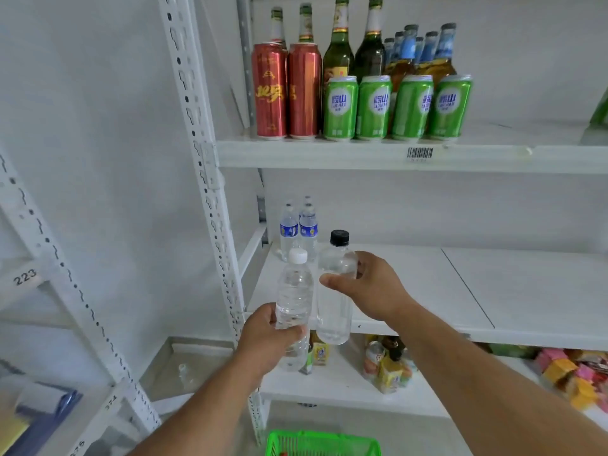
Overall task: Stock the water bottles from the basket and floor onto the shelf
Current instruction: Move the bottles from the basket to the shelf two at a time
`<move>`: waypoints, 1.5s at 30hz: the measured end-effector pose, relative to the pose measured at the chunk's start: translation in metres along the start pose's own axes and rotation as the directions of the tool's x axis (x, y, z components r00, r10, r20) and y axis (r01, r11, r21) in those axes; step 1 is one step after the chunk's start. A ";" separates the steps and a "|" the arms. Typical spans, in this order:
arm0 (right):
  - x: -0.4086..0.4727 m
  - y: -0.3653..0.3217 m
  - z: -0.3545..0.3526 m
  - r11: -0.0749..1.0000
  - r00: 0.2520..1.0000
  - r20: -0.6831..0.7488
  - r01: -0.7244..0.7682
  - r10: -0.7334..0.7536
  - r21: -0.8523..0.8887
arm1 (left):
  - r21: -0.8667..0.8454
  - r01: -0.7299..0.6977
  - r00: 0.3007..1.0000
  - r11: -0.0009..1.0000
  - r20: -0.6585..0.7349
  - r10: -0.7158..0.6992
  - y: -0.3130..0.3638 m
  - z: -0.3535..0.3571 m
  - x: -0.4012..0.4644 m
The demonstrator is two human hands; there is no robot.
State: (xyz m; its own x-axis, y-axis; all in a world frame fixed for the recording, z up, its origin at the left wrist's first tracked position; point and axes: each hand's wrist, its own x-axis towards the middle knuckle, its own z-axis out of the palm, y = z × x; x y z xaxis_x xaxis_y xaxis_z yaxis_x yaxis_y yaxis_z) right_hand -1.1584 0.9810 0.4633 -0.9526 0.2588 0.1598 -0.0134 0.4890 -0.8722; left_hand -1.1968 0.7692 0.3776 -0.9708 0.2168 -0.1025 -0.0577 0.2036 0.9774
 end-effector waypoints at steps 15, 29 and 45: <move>0.074 0.043 -0.014 0.999 0.994 0.104 -0.022 0.017 0.041 | 0.017 0.048 0.992 0.999 -0.117 -0.046 0.012 0.029 0.043; 0.172 0.056 0.050 0.990 0.990 -0.002 -0.142 0.142 0.011 | 0.037 0.046 0.995 0.998 -0.087 -0.042 -0.019 -0.004 0.174; 0.272 0.099 0.083 0.971 0.973 -0.005 -0.231 0.232 0.060 | 0.069 0.056 0.994 0.996 -0.093 -0.049 -0.043 0.009 0.296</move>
State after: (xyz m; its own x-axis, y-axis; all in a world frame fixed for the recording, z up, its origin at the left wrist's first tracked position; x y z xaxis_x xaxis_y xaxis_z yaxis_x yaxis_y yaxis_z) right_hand -1.4443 1.0309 0.3824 -0.9282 0.3694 -0.0445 0.1891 0.3654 -0.9114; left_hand -1.4800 0.8330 0.3039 -0.9842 0.1167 -0.1331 -0.0958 0.2809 0.9549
